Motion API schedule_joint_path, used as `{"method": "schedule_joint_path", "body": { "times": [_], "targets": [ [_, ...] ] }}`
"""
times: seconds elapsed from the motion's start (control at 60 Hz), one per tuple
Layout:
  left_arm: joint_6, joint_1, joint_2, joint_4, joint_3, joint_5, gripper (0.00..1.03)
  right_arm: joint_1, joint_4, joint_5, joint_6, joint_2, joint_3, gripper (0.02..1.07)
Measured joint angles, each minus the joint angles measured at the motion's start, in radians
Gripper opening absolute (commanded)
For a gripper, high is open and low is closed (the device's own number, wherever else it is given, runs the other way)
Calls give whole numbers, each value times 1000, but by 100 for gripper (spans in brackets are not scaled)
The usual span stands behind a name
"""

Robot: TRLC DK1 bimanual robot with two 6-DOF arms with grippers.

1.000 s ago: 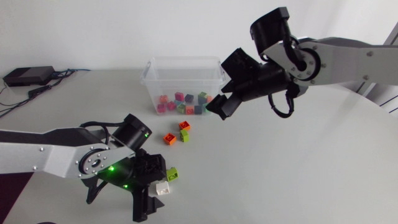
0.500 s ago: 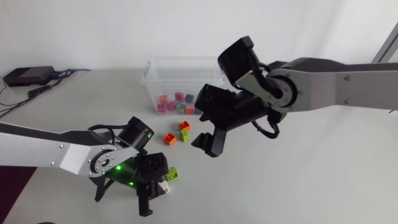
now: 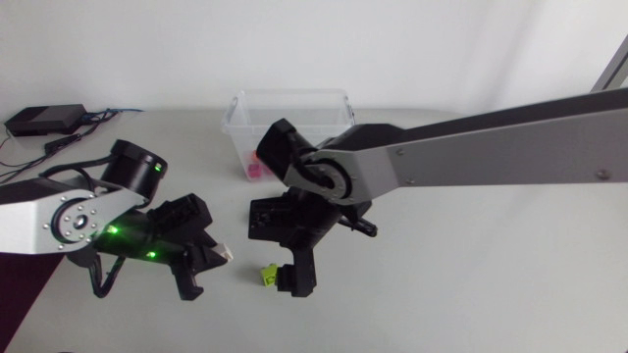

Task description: Place the duplo bricks in the container

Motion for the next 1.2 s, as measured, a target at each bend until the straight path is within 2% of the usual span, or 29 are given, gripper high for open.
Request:
{"method": "schedule_joint_path", "body": {
  "times": [0.233,0.467,0.6,0.767,0.817,0.933,0.967,1.2],
  "targets": [
    [-48,129,-35,2,71,60,20,41,-77,71,-86,119,92,102],
    [-102,183,-47,14,127,75,20,50,-129,98,-129,193,178,95],
    [-135,200,-47,32,161,87,20,62,-134,105,-146,239,214,80],
    [-157,212,-47,45,187,93,20,65,-168,109,-169,295,251,44],
    [-164,218,-47,55,192,93,20,65,-170,112,-172,304,254,28],
    [-198,225,-36,93,206,94,20,64,-175,113,-175,312,261,26],
    [-211,225,-30,108,214,95,20,63,-176,113,-175,312,265,21],
    [-329,217,34,217,303,96,20,4,-196,71,-155,301,273,21]
  ]
}}
